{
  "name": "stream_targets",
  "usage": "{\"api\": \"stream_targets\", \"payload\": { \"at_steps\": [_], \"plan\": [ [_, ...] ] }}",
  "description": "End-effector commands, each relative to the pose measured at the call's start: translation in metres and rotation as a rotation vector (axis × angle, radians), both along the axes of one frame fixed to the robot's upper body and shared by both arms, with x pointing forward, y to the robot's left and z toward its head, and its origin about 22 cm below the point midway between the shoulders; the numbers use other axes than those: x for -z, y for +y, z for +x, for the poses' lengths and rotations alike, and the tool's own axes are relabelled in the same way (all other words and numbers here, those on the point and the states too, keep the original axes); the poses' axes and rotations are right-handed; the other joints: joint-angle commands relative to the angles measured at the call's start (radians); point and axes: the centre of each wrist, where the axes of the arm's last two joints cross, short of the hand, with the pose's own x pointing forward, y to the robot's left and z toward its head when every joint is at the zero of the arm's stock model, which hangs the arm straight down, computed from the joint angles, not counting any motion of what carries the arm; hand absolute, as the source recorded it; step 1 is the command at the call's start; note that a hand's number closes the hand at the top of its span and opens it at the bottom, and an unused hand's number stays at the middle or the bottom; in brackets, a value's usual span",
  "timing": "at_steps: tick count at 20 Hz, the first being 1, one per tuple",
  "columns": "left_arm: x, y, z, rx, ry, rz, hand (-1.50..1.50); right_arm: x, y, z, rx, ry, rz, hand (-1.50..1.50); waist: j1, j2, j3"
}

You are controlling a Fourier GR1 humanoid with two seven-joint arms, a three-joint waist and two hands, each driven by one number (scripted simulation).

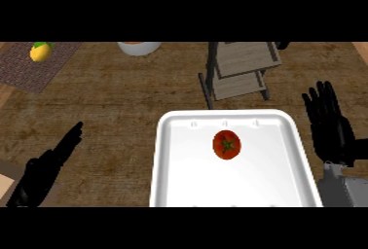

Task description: Pick the tomato from the tray and place it in the tiered basket

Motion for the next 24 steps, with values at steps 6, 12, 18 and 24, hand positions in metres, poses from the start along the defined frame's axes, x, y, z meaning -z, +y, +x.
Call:
{"api": "stream_targets", "payload": {
  "at_steps": [6, 12, 18, 24],
  "plan": [
    [0.024, 0.000, -0.010, -0.295, -0.044, -0.087, 0.00, -0.086, -0.019, -0.006, 0.329, -0.457, -0.445, 1.50, -0.063, -0.009, -0.039],
    [0.039, -0.028, -0.025, -0.318, -0.047, -0.183, 0.00, -0.015, 0.011, -0.053, 0.911, -0.214, -0.123, -1.50, -0.069, 0.001, -0.029],
    [0.063, -0.037, -0.012, -0.305, -0.060, -0.182, 0.00, -0.021, 0.080, -0.121, 0.787, -0.221, -0.231, -1.50, -0.045, 0.008, -0.030],
    [0.055, -0.045, -0.006, -0.293, -0.063, -0.188, 0.00, 0.006, 0.069, -0.176, 0.495, 0.140, -0.498, -1.50, -0.038, 0.022, -0.038]
  ]
}}
